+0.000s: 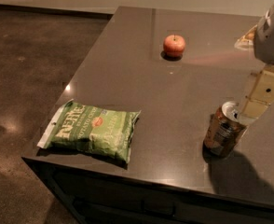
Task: Move orange can near apple
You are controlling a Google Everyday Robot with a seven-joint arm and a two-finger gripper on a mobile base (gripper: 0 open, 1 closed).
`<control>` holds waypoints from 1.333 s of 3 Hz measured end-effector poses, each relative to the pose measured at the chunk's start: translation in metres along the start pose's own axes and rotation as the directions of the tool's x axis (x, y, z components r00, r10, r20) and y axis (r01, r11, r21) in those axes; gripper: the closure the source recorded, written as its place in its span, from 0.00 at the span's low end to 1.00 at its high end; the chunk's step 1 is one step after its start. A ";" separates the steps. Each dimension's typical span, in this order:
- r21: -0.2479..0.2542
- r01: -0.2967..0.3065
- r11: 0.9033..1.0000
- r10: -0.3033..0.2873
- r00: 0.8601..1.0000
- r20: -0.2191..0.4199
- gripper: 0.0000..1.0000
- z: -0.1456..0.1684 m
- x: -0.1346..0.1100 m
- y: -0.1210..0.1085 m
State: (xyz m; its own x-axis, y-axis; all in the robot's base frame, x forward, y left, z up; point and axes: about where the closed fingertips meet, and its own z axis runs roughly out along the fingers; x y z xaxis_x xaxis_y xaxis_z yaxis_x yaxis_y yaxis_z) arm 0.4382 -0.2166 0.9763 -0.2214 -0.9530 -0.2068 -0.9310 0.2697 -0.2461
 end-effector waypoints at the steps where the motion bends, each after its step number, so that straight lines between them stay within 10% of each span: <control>1: -0.001 -0.001 1.000 0.001 1.000 0.006 0.00 0.000 0.001 0.001; 4: -0.103 -0.027 0.994 0.038 0.994 0.105 0.00 0.028 0.018 0.020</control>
Offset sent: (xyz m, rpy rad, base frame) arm -0.0109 -0.0067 -0.0152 0.0681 0.0184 0.0081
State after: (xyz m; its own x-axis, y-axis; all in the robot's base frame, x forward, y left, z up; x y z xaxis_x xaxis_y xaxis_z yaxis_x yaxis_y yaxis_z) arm 0.4233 -0.2241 0.9412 -0.2250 -0.9224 -0.3139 -0.9495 0.2799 -0.1418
